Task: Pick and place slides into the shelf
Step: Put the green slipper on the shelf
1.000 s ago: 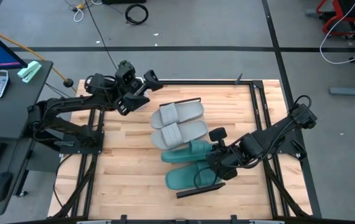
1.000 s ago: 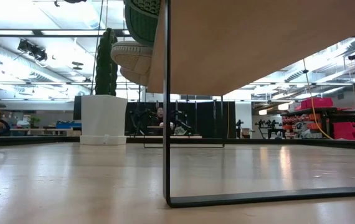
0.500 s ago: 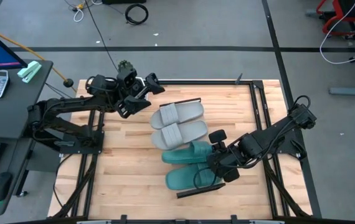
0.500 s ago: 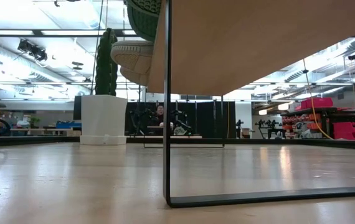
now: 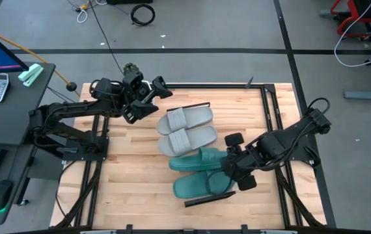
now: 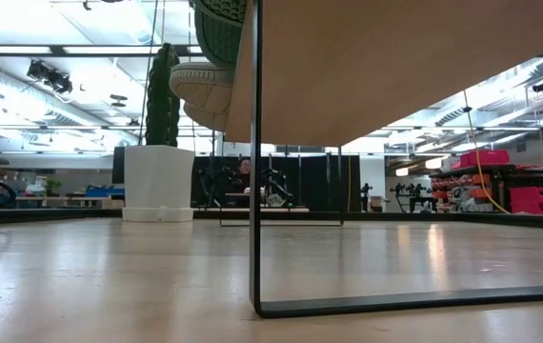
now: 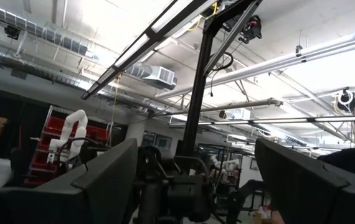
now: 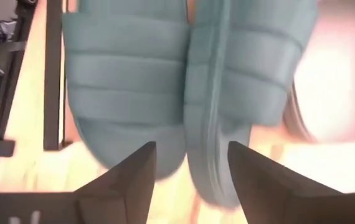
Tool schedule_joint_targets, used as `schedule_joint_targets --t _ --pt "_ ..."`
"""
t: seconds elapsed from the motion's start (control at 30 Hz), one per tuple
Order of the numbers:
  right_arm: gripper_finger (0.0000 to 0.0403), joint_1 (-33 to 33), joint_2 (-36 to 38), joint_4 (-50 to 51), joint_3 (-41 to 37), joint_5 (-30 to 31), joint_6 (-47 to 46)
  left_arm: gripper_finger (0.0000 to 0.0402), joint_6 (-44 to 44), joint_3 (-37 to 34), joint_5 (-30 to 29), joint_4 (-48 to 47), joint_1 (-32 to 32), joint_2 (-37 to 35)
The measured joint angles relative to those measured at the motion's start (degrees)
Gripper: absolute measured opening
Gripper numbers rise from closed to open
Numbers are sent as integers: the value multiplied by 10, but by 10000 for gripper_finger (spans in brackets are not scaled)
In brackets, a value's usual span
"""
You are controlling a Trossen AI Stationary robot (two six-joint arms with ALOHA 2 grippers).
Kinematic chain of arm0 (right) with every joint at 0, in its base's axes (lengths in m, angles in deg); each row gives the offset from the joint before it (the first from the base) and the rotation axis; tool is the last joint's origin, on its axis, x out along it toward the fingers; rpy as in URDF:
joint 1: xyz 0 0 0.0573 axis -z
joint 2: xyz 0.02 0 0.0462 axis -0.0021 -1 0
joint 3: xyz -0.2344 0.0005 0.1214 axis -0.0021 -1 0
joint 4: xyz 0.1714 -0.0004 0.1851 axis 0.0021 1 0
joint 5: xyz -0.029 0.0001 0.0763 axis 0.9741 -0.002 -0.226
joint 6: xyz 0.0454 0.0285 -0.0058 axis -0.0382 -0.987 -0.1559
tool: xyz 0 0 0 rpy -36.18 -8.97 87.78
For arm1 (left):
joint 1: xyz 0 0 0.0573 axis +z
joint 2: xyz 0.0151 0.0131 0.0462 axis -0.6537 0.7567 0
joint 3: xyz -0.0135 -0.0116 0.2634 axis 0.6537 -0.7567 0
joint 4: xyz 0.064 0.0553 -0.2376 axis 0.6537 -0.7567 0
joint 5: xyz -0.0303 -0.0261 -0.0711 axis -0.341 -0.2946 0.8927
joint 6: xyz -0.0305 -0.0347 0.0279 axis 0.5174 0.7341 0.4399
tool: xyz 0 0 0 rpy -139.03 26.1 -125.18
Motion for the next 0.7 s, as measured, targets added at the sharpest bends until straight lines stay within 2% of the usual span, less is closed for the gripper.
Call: schedule_joint_targets --t 0.13,0.2,0.4,0.57,0.7 --pt "204 0 3 76 21 9 -57 330 -2 0 0 -14 -5 0" --pt "204 1 12 83 16 19 -95 330 -6 0 -1 -27 -11 0" --pt "204 9 74 80 -28 72 -291 330 -28 0 -1 -65 -37 0" --pt "204 6 145 26 -113 100 -522 330 -32 0 -1 -81 -57 0" --pt "203 -9 204 -97 -218 100 -643 330 -33 0 -1 -109 -81 0"
